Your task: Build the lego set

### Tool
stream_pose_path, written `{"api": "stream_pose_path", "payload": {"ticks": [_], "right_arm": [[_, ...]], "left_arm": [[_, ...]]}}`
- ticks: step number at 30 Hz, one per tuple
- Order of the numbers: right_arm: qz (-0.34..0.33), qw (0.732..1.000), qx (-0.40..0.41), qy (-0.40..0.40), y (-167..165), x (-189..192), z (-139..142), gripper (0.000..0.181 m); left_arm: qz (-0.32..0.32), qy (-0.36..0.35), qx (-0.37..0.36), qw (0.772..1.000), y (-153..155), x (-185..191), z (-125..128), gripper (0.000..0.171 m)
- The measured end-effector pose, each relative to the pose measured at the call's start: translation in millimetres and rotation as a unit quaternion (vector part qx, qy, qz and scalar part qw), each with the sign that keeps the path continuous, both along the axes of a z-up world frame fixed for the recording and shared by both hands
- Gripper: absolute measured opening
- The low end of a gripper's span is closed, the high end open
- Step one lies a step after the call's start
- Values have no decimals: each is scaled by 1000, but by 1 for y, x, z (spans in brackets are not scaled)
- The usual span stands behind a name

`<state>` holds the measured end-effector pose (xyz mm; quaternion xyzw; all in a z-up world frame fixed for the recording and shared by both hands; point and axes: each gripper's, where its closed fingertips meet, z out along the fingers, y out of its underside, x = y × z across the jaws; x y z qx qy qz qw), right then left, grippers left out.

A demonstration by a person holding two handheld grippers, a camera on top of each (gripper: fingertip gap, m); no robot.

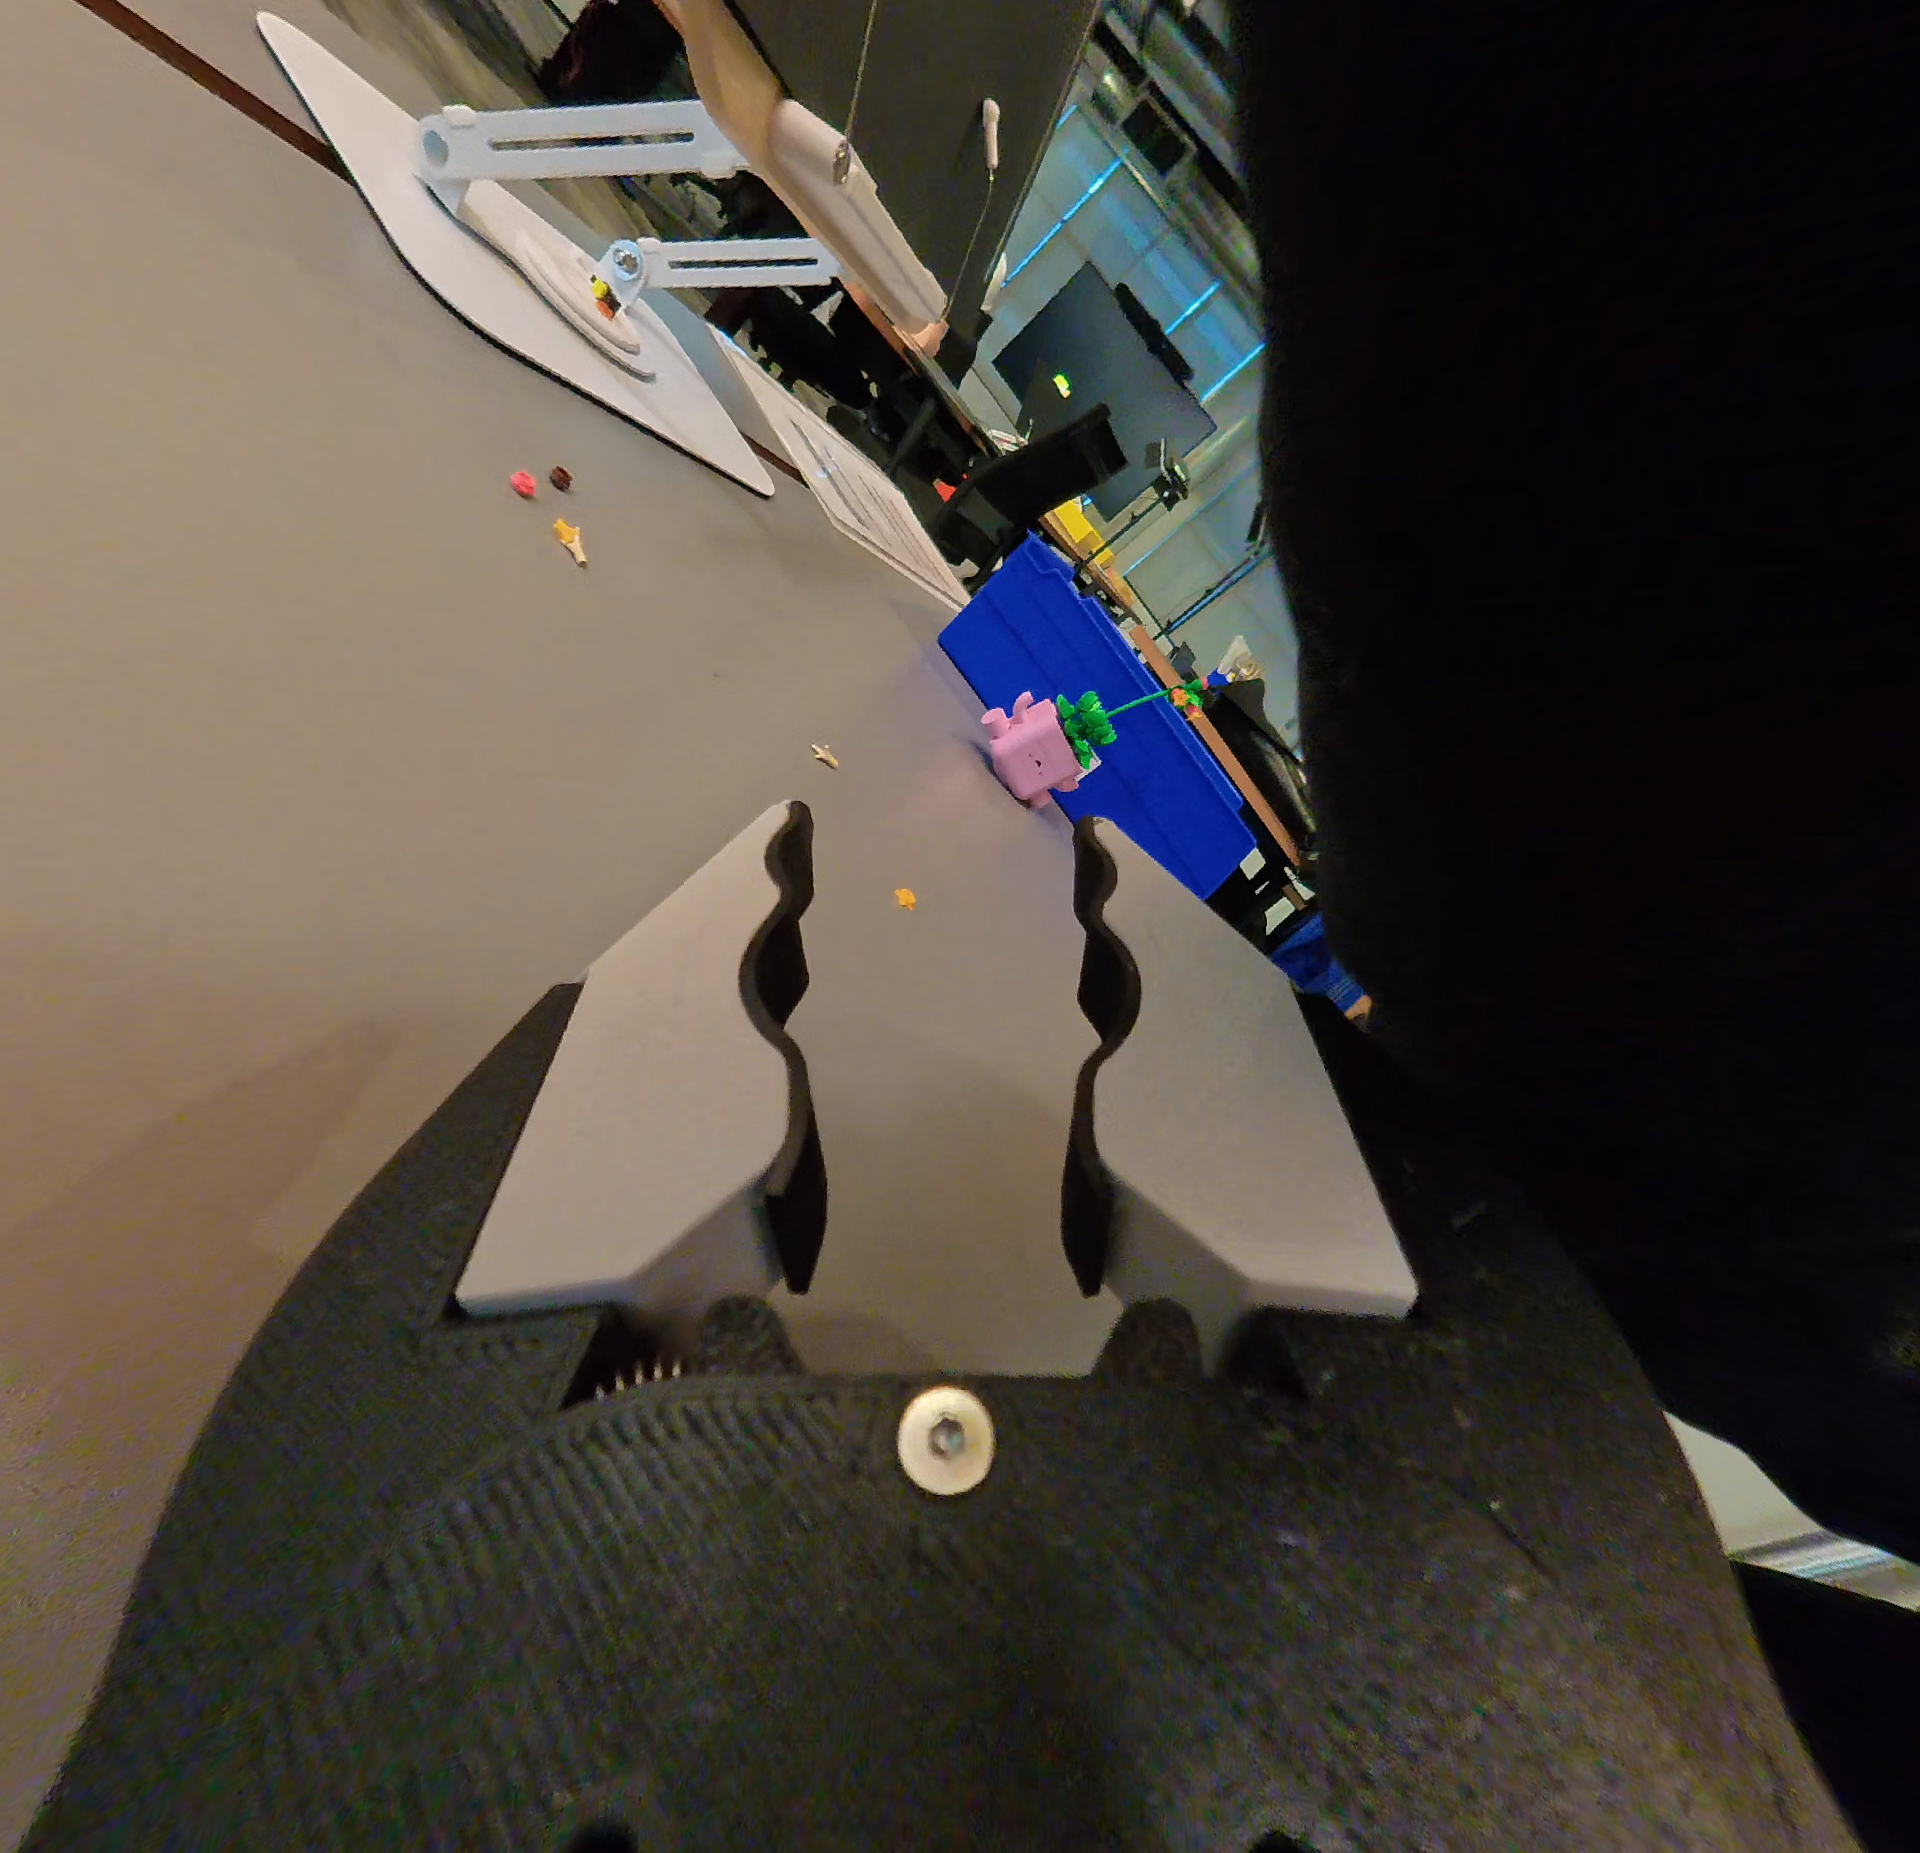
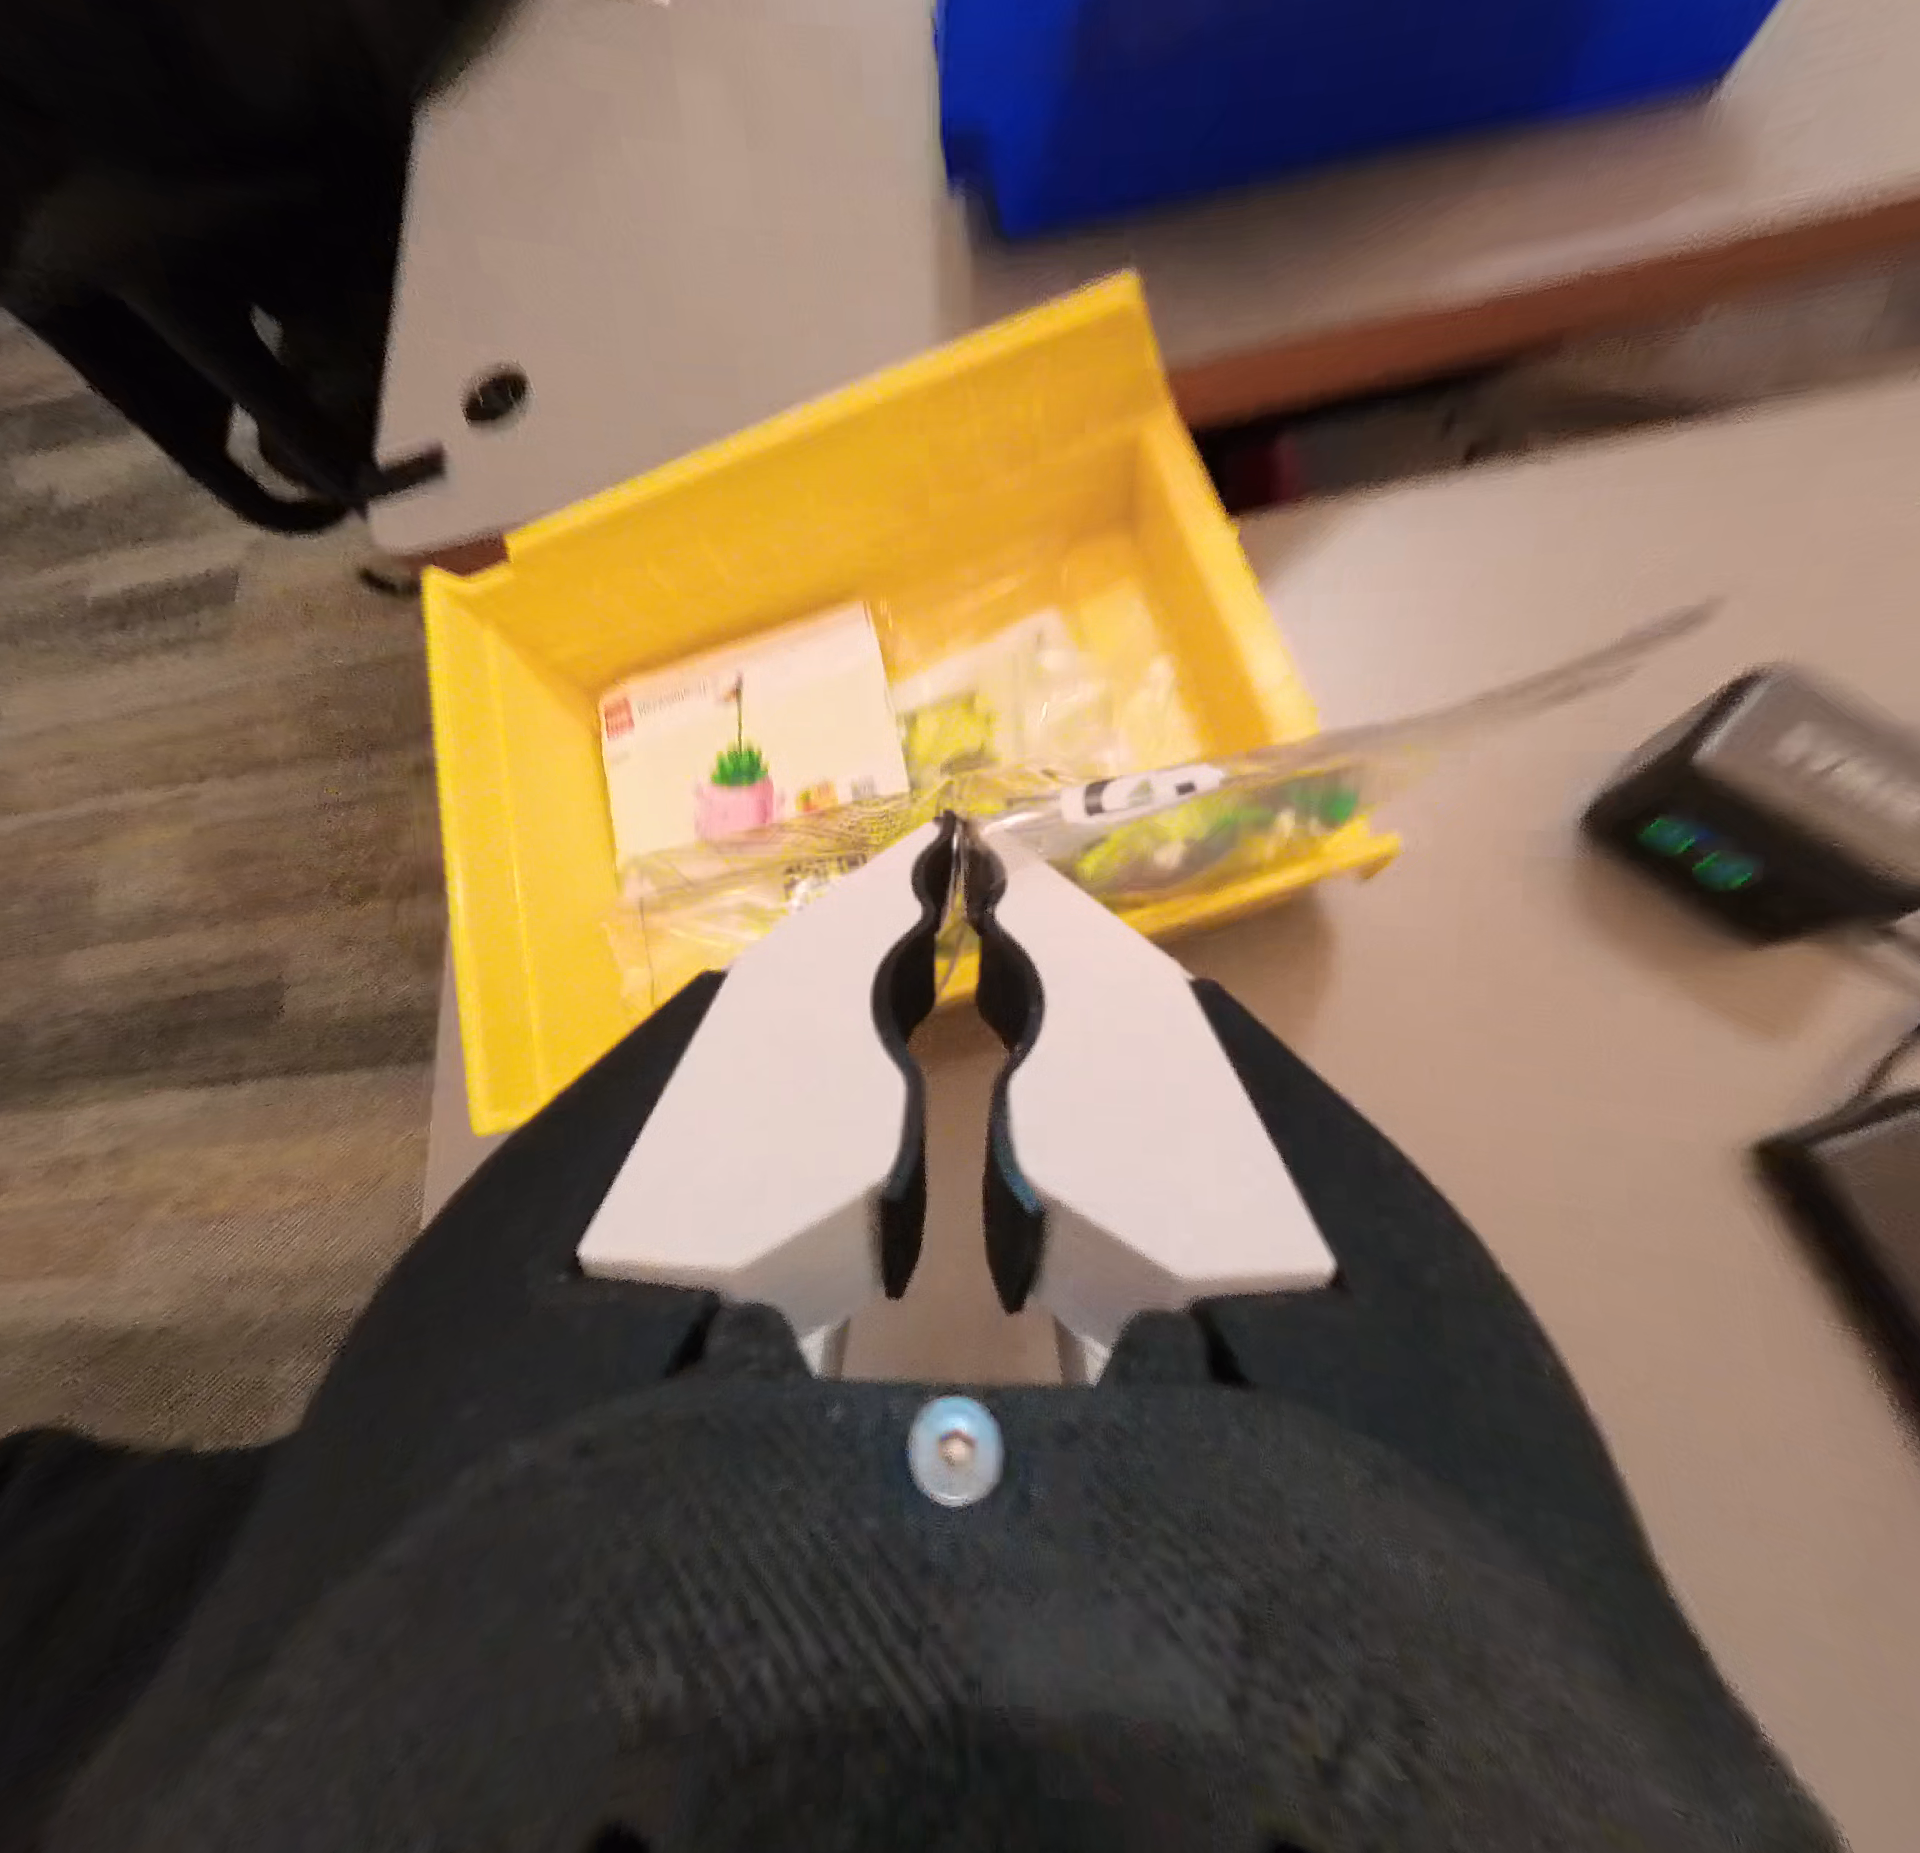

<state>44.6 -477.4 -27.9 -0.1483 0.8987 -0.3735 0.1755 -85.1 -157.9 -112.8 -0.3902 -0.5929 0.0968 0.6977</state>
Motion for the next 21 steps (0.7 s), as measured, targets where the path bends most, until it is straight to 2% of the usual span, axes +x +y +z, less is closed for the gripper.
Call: {"api": "stream_pose_path", "payload": {"ticks": [3, 6, 9, 11, 13, 14, 15, 16, 17, 19, 21], "right_arm": [[-9, 996, -94, 7, -5, -8, 57, 0], [-23, 988, -152, 24, 7, -24, 102, 0], [-34, 982, -181, 46, 30, -47, 126, 0], [-23, 982, -179, 61, 50, -61, 125, 0], [-19, 985, -149, 84, 72, -83, 108, 0], [-26, 987, -126, 93, 83, -97, 94, 0], [-34, 990, -101, 97, 94, -111, 79, 0], [-42, 992, -76, 94, 105, -123, 62, 0], [-39, 994, -46, 87, 118, -132, 42, 0], [-16, 994, 23, 104, 148, -145, -4, 0], [14, 985, 94, 144, 185, -158, -50, 1]], "left_arm": [[-5, -1, 1, 1000, 2, 0, 0, 48], [-7, -1, 3, 1000, 2, 0, 0, 48], [-4, 2, 5, 1000, 1, -1, 1, 47], [0, 8, 6, 1000, 0, 0, 3, 46], [29, 42, 4, 999, -8, 2, 14, 41], [63, 80, 2, 995, -17, 8, 28, 36], [102, 134, -7, 986, -27, 19, 47, 25], [137, 188, -25, 972, -35, 33, 66, 4], [166, 215, -52, 961, -41, 44, 77, 0], [184, 207, -114, 954, -46, 49, 79, 0], [196, 189, -126, 954, -55, 48, 72, 0]]}}
